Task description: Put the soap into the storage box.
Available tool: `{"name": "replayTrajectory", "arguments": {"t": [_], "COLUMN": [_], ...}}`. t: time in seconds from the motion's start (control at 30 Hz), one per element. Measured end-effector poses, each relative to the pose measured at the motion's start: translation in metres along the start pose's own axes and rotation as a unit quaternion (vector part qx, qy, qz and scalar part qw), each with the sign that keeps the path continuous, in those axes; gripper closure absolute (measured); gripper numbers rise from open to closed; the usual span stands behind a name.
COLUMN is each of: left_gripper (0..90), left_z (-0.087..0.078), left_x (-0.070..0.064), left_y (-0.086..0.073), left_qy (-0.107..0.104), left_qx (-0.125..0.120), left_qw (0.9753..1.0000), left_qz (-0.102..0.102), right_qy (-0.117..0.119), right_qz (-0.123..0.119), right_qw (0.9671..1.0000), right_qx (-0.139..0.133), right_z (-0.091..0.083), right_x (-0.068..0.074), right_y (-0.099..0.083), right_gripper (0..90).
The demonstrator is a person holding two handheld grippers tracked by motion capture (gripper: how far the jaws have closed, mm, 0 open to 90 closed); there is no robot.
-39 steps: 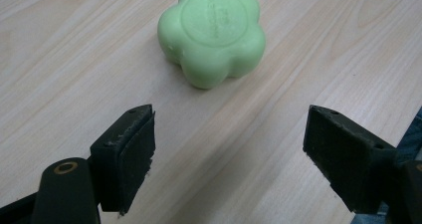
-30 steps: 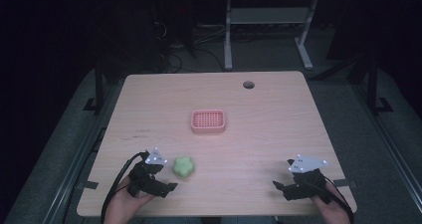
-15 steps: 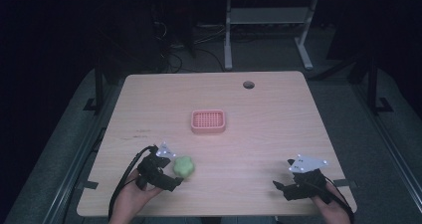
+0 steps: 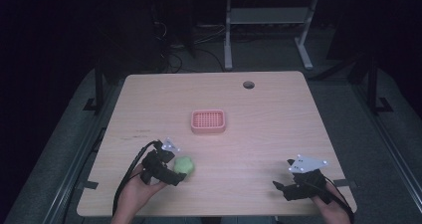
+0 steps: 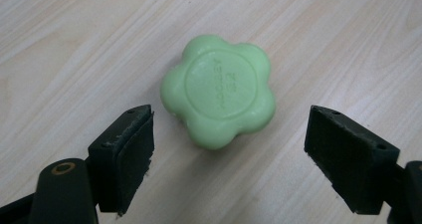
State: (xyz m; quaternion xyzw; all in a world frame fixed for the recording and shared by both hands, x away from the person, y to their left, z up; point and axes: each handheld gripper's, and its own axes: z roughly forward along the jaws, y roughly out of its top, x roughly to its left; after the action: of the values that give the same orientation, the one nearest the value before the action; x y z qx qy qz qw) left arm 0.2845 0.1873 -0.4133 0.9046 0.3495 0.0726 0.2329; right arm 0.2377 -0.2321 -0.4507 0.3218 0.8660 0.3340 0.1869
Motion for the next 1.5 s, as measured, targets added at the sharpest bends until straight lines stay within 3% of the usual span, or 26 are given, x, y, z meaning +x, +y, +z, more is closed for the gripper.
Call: {"name": "replayTrajectory", "arguments": {"t": [0.27, 0.43, 0.83, 1.5], "left_gripper": [19.6, 19.6, 18.8, 19.3], "left_z": [0.004, 0.006, 0.016, 0.034], "left_x": [0.001, 0.002, 0.002, 0.004], "left_y": [0.006, 0.009, 0.016, 0.025], "left_qy": [0.001, -0.001, 0.0, 0.009], "left_qx": [0.01, 0.014, 0.036, 0.071], "left_qw": [0.9999, 0.9999, 0.9993, 0.9974], "left_qz": [0.001, -0.009, 0.0, -0.005], "right_qy": [0.0, 0.001, 0.001, 0.001], "right_qz": [-0.002, -0.002, -0.003, -0.003], "right_qw": [1.0, 1.0, 1.0, 1.0], "right_qx": [0.0, 0.001, 0.0, -0.001], "right_z": [0.0, 0.0, 0.0, 0.0], "right_x": [0.001, 0.001, 0.001, 0.002], "right_y": [0.0, 0.0, 0.001, 0.001], "right_gripper": [13.8, 13.8, 13.8, 13.8]}}
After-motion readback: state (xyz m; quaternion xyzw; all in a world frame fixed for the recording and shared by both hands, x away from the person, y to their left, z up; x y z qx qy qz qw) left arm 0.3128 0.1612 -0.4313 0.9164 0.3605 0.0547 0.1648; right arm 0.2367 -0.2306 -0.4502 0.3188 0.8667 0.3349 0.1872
